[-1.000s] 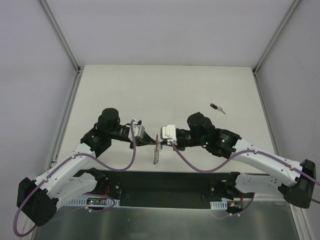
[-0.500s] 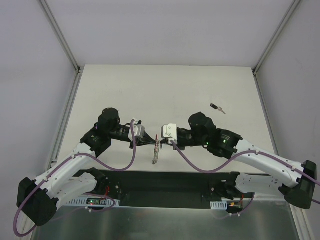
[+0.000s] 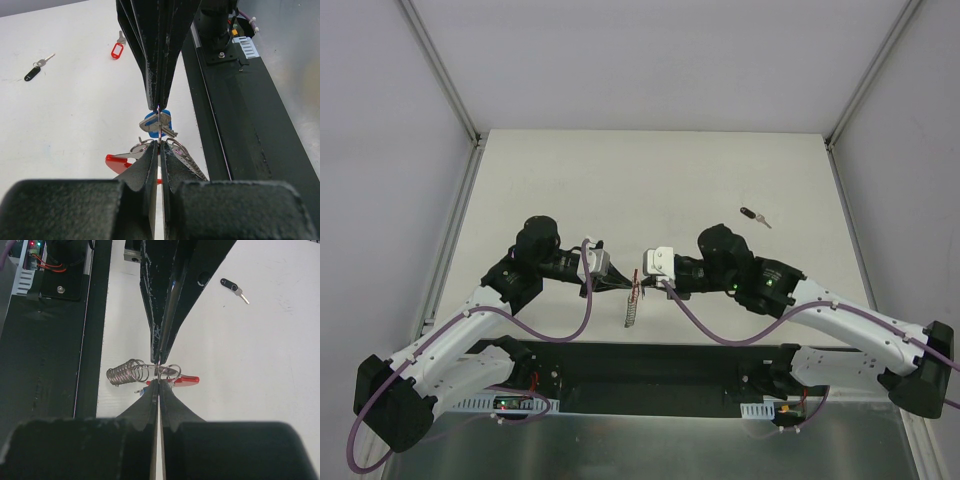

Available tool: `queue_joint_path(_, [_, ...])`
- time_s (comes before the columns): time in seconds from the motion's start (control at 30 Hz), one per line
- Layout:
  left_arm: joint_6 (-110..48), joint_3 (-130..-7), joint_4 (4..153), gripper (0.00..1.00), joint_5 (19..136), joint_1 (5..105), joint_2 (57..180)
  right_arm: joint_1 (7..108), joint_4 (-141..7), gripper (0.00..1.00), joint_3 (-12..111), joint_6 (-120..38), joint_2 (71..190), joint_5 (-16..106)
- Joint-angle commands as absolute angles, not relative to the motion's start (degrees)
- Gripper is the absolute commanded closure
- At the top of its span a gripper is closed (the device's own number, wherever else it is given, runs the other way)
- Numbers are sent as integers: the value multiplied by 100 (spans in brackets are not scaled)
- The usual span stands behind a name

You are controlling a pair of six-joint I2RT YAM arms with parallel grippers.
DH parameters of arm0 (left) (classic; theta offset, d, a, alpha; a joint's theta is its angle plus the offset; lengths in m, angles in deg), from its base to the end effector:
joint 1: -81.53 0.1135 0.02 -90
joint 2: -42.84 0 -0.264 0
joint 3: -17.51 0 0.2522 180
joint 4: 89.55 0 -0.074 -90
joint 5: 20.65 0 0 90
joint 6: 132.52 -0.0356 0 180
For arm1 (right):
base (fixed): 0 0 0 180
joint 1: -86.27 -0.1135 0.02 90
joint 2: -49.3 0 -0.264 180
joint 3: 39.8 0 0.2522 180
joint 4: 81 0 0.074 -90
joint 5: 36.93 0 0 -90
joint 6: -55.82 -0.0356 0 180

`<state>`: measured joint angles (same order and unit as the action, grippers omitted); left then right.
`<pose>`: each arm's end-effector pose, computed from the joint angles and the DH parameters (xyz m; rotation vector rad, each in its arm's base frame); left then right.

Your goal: Put the keys on the keyring

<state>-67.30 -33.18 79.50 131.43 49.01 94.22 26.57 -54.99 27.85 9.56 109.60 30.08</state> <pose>0.1485 -0.1320 0.2984 1.4532 1.0260 -1.0468 0.1093 0.2147 0.3409 -1.6542 0.9541 0.5689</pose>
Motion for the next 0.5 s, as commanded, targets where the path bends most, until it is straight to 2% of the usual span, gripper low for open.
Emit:
queue_joint_path(0.0, [-6748,-3528,8311,100,13333,4945,9347,2677,-5687,99,2924,915,11003,2881])
queue_joint_path(0.47, [-6766,-3528,8311,100,13324,4945,9355,2677,-5660,98,2942,906,11065,2819])
